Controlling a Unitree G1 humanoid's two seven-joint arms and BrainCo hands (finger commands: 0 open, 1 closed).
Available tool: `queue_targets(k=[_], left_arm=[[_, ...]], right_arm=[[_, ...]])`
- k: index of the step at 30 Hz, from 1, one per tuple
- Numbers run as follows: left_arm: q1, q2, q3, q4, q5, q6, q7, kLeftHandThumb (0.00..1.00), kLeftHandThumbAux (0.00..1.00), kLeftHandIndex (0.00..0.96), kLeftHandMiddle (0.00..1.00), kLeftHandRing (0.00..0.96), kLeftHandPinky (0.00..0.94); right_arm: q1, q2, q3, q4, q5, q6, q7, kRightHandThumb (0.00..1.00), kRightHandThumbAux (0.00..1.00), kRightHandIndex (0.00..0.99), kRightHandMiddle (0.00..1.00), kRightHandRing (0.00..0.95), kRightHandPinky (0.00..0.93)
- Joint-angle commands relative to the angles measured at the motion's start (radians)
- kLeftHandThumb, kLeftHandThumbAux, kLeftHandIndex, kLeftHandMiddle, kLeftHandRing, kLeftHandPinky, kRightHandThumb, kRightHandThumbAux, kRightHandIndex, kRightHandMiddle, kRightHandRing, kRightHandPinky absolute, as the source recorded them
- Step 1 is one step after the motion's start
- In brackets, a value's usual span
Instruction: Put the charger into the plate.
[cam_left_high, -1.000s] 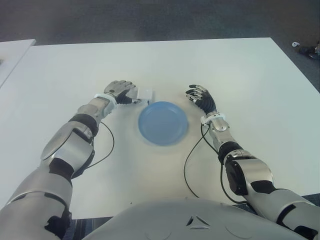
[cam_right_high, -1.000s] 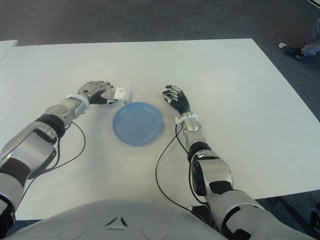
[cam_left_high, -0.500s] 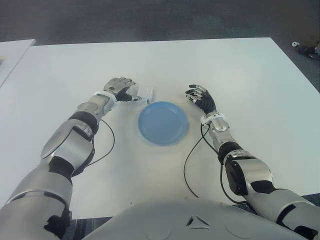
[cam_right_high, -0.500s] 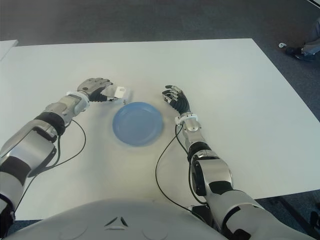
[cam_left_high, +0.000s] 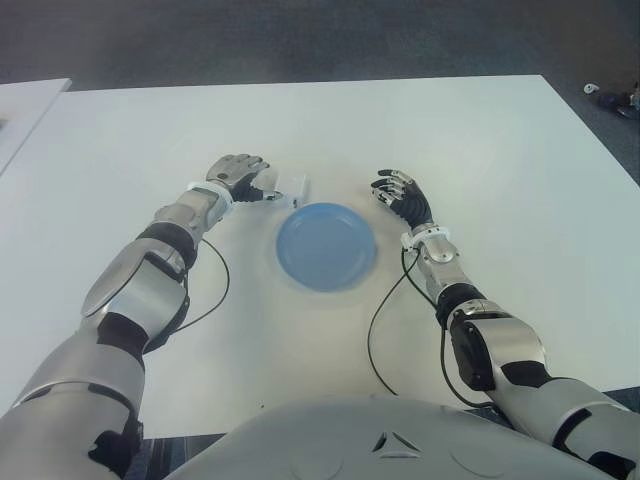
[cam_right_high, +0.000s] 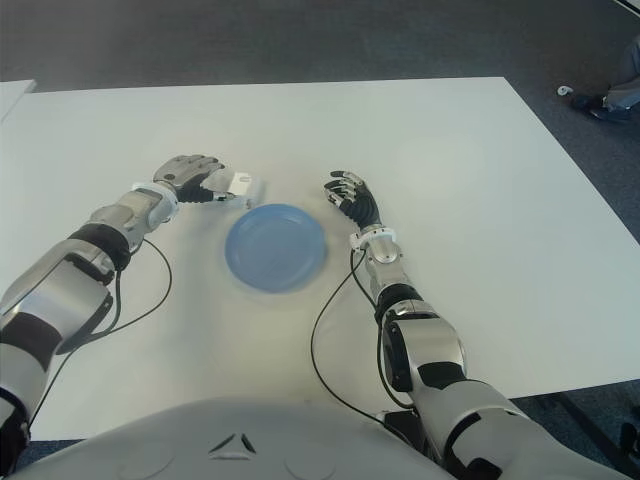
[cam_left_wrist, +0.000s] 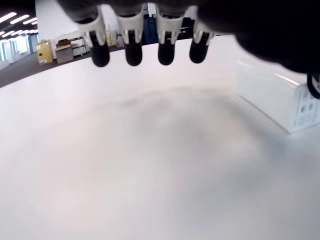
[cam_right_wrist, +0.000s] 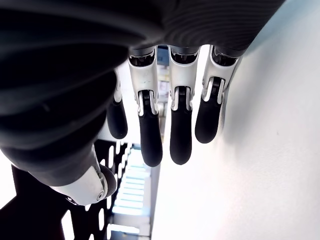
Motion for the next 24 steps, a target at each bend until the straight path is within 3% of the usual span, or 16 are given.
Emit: queue_targets(k=[1,24], left_arm=[[-0.006,0.009,-0.003,-0.006,0.01,-0.01,0.01,0.226,0.106,0.0,0.0,0.0,0.0],[-0.032,0.026,-0.068,0.008,0.08,-0.092,0.086,0.241,0.113,0.0,0.0,0.0,0.0]], right_arm=[[0.066,0.014,0.01,0.057,-0.016,0.056,0.01,0.0,0.753,0.247,0.406,0.379,0.275],[0.072,0.025,0.01,0.052,-0.015,0.047,0.004,0.0,0.777,0.268,0.4,0.367,0.264]])
